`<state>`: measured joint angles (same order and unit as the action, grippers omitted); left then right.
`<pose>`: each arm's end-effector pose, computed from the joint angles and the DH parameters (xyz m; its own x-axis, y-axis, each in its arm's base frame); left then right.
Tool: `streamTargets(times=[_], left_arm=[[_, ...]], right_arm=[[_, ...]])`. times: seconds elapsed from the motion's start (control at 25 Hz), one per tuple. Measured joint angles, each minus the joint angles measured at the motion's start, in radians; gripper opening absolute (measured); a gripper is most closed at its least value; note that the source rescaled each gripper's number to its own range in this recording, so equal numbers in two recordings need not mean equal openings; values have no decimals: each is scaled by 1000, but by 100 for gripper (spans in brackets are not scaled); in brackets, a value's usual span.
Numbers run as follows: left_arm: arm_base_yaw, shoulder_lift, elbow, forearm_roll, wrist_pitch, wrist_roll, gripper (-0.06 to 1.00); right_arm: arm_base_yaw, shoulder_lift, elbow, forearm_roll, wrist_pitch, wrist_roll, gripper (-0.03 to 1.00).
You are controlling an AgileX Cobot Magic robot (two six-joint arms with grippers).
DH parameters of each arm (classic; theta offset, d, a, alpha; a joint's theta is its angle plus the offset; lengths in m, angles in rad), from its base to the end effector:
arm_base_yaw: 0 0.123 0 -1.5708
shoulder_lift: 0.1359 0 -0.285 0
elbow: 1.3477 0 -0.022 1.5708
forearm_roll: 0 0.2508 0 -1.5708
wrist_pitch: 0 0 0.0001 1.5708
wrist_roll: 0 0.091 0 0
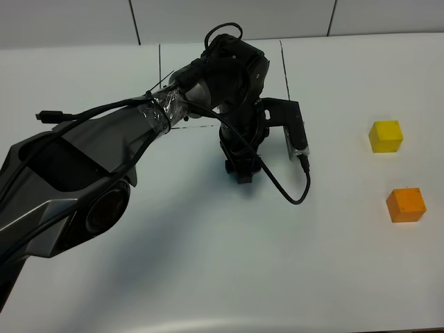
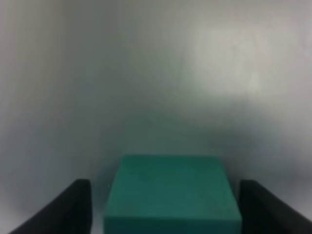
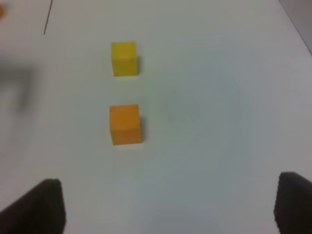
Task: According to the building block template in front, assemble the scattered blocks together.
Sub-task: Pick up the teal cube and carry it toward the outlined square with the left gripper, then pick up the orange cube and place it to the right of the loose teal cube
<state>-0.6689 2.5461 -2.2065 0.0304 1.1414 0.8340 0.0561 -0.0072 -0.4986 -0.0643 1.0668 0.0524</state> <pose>0.4093 -0.3203 0.1185 -0.0501 0.9941 -0.0964 0.9866 0.0643 0.1500 -0.0058 -0.0055 0.2765 -0.4548 -0.0042 -0.8906 0.0037 1.0000 -0.0067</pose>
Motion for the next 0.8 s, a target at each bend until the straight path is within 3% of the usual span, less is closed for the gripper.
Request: streamTargets(times=[0.12,0.2,0.44,0.6,0.8], left_arm=[[0,-23,0,-7,19,-8,77],[0,-50,0,-18,41,-9,85],[0,-128,0,-44,49,-63,89],[13,-175,0,-30,50,-206,89],[80,-232,0,69,50,-438,89]], right_arm=[[0,0,0,0,0,0,95],[0,0,0,0,0,0,95],[0,-1,0,0,0,0,95],[0,-1,0,0,0,0,95],[0,-1,0,0,0,0,95]])
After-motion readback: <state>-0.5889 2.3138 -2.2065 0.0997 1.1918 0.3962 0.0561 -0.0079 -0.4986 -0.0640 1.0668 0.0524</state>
